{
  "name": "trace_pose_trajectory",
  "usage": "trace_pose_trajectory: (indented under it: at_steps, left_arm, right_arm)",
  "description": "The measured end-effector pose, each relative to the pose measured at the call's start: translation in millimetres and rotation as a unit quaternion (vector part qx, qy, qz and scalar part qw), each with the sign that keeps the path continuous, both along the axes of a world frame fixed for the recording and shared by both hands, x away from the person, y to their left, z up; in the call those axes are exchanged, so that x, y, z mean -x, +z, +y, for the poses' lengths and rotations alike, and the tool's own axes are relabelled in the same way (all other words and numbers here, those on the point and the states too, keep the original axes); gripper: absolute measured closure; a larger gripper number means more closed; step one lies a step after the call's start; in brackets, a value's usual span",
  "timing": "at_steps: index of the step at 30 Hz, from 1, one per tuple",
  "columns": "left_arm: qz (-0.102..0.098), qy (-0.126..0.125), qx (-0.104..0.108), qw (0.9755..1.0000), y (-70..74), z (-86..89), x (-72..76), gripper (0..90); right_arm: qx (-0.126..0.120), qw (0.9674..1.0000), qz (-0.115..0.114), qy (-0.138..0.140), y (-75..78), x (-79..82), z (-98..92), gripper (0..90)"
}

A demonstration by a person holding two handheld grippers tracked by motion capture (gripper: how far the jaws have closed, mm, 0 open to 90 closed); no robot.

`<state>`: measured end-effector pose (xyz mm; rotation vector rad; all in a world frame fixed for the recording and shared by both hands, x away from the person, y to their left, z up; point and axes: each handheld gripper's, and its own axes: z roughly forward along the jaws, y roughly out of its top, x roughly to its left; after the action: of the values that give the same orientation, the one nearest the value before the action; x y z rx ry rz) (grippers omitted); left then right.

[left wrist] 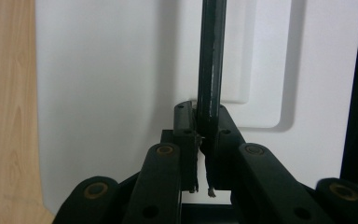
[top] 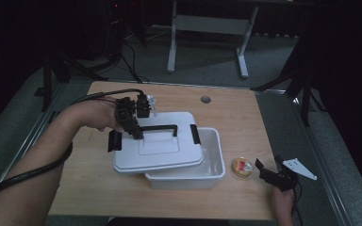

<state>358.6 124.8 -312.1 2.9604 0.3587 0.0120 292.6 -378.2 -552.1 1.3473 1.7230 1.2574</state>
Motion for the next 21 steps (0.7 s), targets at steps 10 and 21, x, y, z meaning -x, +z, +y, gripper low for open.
trace_pose_trajectory:
  at_steps: [10,21]
  left_arm:
    - [-0.001,0.048,0.006,0.9988,-3.0,53.4,10.3,83.4]
    - [-0.001,0.1,0.007,0.995,-6.4,111.4,25.2,83.3]
  right_arm:
    - [0.005,1.0,0.002,-0.001,-0.1,-0.6,0.9,10.1]
    - [0.007,1.0,0.004,-0.002,-0.1,-1.0,1.4,10.1]
